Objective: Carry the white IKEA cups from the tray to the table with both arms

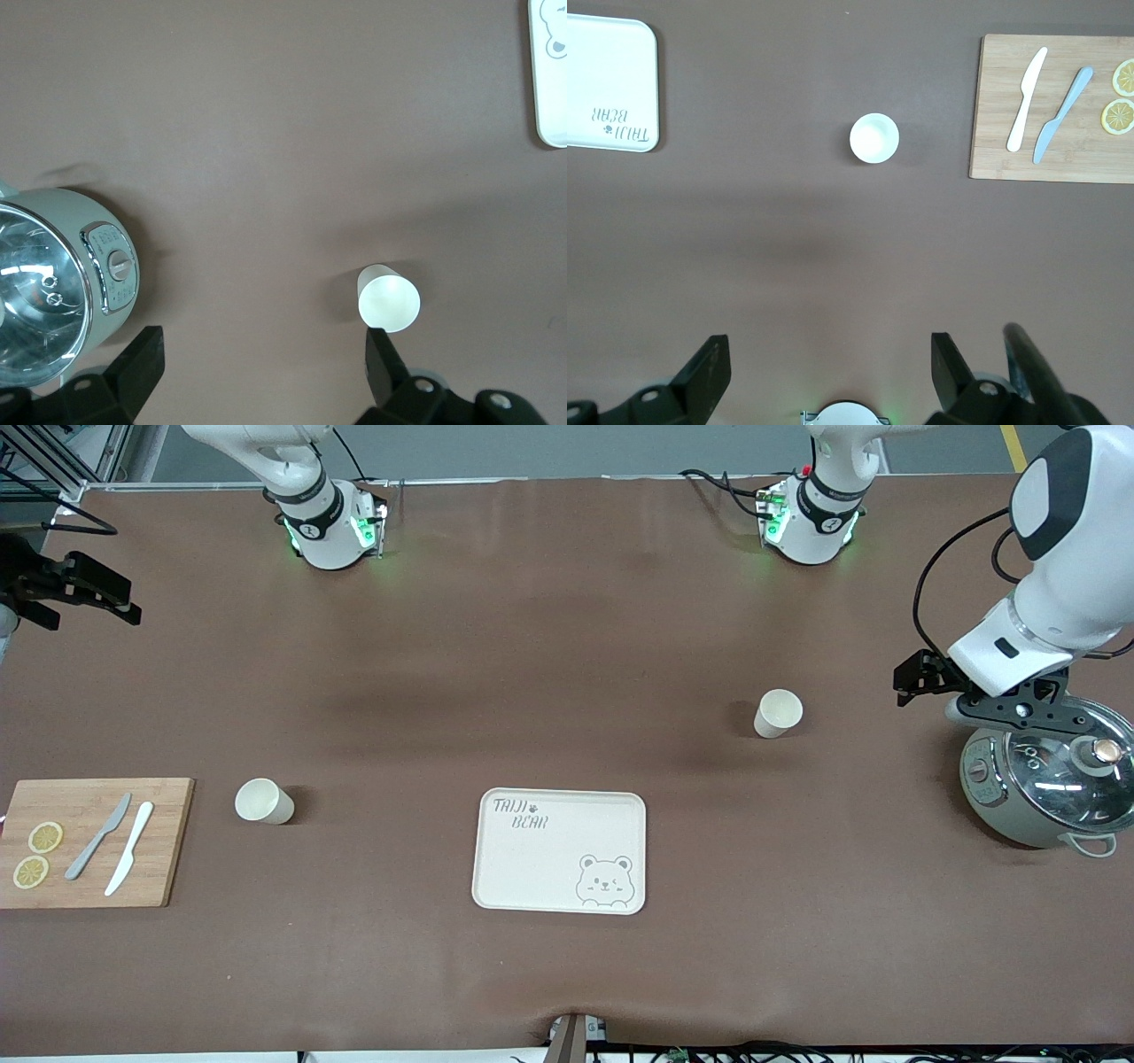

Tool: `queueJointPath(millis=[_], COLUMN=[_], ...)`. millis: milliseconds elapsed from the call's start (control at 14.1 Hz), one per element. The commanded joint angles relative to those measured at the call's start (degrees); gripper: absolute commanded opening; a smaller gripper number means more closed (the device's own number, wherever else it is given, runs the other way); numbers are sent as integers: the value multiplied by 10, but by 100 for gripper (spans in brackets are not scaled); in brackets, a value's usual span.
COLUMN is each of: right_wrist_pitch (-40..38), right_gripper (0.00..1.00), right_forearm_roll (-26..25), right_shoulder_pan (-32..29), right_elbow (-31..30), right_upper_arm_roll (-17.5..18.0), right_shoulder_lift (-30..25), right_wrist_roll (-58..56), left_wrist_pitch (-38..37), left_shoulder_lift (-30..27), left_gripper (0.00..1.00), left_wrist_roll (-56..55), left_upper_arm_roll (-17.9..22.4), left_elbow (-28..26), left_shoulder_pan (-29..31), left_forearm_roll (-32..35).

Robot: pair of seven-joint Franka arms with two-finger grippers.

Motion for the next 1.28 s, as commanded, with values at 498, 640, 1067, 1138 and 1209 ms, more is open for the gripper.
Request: queueJointPath(millis=[498, 640, 1067, 1138, 1209], right_wrist_pitch=[1, 1, 0, -1, 0], right_gripper=[100, 100, 100, 100, 100], right_forearm_roll=[-6, -6, -5, -5, -5], right_shoulder_pan=[-6, -6, -16, -16, -17], right_elbow=[-6, -7, -7, -8, -8], right_upper_arm_roll=[3, 3, 3, 3, 3], right_shoulder_lift=[-6, -6, -6, -6, -6], right_wrist_roll=[-9, -8, -22, -22, -22], left_wrist_pitch=[-64, -65, -64, -64, -64], left_shoulder_lift=[46, 44, 42, 42, 42], left_gripper=[100, 100, 100, 100, 100], left_wrist_roll=[-12, -28, -42, -41, -41], left_upper_arm_roll=[-3, 36, 69, 69, 69], left_elbow=[100, 101, 126, 126, 127], left_shoulder_pan=[-5, -46, -75, -76, -75], left_forearm_roll=[-13, -17, -22, -22, -22])
